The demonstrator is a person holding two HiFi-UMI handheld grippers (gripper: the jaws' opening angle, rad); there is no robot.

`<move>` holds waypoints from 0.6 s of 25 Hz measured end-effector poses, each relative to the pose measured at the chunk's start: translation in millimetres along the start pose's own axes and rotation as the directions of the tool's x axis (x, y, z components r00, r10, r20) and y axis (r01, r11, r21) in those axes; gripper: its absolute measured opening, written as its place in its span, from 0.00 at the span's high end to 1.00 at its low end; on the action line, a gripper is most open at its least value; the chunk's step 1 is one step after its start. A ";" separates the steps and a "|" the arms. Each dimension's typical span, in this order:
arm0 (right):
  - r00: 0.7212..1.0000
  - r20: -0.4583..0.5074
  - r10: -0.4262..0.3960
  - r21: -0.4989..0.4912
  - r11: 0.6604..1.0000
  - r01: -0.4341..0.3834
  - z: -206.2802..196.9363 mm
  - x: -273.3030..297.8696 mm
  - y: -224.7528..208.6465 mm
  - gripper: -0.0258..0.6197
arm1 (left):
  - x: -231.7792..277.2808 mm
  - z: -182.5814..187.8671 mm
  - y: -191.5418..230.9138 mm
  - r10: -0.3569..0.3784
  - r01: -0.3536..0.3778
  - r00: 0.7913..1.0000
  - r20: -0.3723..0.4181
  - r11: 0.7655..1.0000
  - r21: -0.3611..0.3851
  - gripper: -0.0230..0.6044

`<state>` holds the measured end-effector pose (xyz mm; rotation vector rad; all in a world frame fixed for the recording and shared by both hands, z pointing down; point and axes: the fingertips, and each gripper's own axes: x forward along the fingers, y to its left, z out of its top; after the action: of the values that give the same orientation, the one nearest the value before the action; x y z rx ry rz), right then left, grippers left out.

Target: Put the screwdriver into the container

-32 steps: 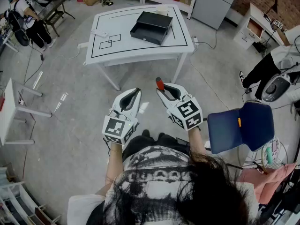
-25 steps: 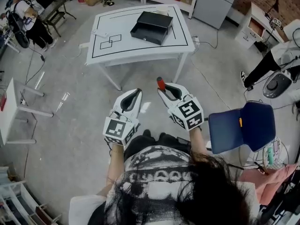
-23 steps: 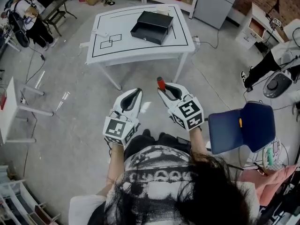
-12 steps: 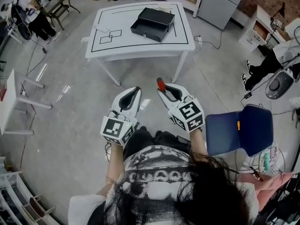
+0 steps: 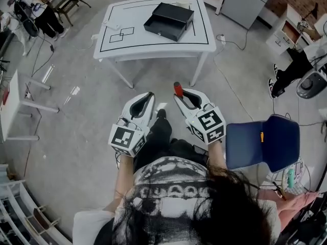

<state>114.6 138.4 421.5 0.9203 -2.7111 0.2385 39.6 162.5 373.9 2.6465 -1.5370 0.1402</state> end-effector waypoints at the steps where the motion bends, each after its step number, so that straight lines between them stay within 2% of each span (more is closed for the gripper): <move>1: 1.000 -0.001 -0.004 0.002 1.000 0.004 -0.4 1.5 -3.7 0.82 | 4.4 -0.6 1.3 -0.004 0.004 1.000 -0.003 1.000 0.001 0.96; 7: 0.999 -0.011 -0.036 0.009 0.999 0.036 2.2 23.8 -34.1 0.82 | 40.6 -4.6 20.9 -0.037 0.037 0.999 -0.010 0.999 -0.002 0.96; 15: 0.996 -0.046 -0.076 0.015 0.997 0.077 19.7 85.5 -81.0 0.82 | 103.5 -4.3 84.4 -0.079 0.078 0.997 -0.019 0.997 -0.020 0.96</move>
<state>95.3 21.2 434.3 1.0085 -2.6306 0.2631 17.1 32.1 392.2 2.6778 -1.4188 0.1461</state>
